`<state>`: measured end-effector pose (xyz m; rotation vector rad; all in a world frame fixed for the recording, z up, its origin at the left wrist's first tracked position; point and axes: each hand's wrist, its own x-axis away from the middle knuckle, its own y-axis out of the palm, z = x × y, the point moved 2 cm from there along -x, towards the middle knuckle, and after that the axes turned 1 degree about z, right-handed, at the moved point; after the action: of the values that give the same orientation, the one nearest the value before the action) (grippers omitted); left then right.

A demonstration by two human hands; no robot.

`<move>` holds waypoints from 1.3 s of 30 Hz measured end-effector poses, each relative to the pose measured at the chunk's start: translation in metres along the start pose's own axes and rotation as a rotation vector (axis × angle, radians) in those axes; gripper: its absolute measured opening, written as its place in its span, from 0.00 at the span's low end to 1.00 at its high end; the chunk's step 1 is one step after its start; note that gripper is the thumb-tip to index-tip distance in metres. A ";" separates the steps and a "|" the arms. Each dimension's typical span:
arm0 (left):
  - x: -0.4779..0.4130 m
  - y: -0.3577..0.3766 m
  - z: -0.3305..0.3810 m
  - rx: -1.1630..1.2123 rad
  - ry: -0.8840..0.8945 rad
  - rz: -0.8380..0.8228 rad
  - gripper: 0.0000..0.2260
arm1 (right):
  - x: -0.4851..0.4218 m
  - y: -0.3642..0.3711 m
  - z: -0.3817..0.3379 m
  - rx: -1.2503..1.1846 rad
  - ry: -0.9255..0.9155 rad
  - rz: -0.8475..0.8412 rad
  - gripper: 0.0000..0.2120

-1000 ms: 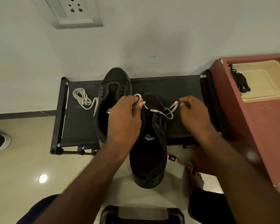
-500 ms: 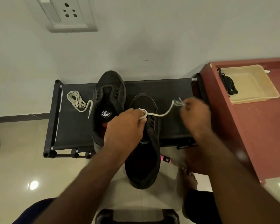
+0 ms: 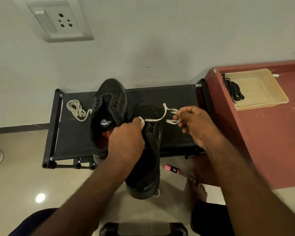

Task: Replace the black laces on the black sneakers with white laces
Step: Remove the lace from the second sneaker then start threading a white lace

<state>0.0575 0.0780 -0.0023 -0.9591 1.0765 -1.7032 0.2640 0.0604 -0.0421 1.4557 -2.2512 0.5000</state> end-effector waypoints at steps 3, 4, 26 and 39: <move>0.004 0.000 0.007 0.040 -0.005 0.003 0.08 | -0.001 0.001 0.003 0.197 -0.108 0.050 0.04; 0.005 0.001 0.007 0.055 -0.001 -0.004 0.08 | -0.001 0.003 0.005 0.339 -0.175 0.089 0.04; -0.020 -0.010 -0.007 0.483 -0.133 0.164 0.14 | 0.017 0.054 0.010 0.543 -0.374 0.117 0.18; -0.018 -0.245 0.044 0.799 -0.058 0.339 0.03 | 0.122 0.055 -0.211 0.020 -0.515 0.157 0.27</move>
<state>0.0375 0.1419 0.2384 -0.2886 0.4021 -1.5901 0.1991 0.0948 0.1967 1.5611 -2.7789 0.2046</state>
